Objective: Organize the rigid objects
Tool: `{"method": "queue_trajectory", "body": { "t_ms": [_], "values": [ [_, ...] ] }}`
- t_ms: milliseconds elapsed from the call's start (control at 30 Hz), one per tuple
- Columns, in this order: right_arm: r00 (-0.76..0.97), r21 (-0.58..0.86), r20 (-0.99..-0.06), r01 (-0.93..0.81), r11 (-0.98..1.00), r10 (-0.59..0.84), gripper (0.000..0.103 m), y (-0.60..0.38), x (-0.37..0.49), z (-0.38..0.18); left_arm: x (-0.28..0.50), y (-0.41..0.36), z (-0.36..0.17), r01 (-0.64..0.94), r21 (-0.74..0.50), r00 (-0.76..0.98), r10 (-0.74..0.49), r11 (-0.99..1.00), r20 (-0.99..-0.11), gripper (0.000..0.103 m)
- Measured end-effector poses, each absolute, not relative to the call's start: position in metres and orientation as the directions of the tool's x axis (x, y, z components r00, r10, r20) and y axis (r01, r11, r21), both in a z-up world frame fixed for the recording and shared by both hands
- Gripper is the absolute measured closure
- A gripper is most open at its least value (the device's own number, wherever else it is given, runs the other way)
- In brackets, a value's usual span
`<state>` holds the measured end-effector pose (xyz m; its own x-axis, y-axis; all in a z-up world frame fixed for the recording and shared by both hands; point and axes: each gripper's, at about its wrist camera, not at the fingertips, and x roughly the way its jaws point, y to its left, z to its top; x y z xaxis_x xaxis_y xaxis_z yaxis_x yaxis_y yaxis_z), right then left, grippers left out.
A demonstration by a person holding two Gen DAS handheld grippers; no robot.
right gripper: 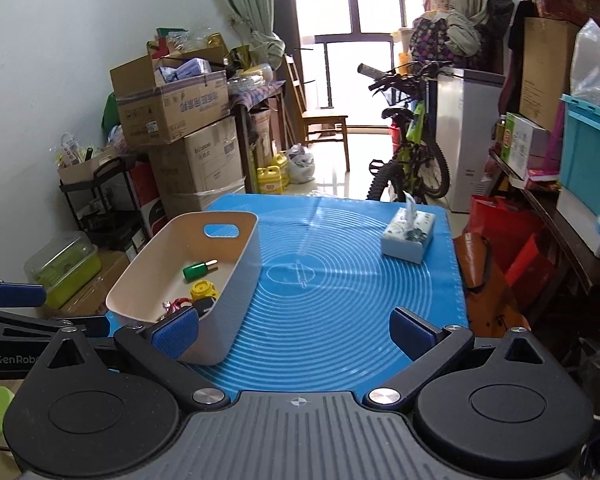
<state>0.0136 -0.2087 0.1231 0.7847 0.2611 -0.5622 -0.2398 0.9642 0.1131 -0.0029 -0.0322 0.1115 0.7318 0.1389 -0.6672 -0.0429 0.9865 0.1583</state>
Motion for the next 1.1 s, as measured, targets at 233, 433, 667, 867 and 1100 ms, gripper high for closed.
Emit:
{"method": "queue_trajectory", "body": {
  "t_ms": [233,433,667,867,1100],
  "values": [
    [0.790,0.106,-0.567,-0.210,0.972,0.232,0.003,-0.219,-0.013,0.110,-0.028,-0.051,0.098,0.000,0.173,0.750,0.114,0.985,-0.651,0.026],
    [0.802,0.093,-0.562,-0.185,0.978,0.205,0.003,-0.226,-0.031,0.091,-0.040,-0.056,0.079,-0.026,0.146,0.763,0.114,0.989,-0.636,0.026],
    [0.804,0.101,-0.565,-0.153,0.983,0.183,0.003,-0.231,-0.042,0.062,-0.045,-0.051,0.047,-0.056,0.138,0.757,0.133,0.989,-0.640,0.026],
    [0.812,0.088,-0.557,-0.152,0.984,0.175,0.003,-0.229,-0.053,0.039,-0.051,-0.048,0.023,-0.078,0.150,0.754,0.156,0.986,-0.637,0.026],
    [0.821,0.080,-0.543,-0.156,0.985,0.174,0.003,-0.225,-0.064,0.019,-0.053,-0.049,0.008,-0.055,0.149,0.752,0.139,0.987,-0.644,0.026]
  ]
}}
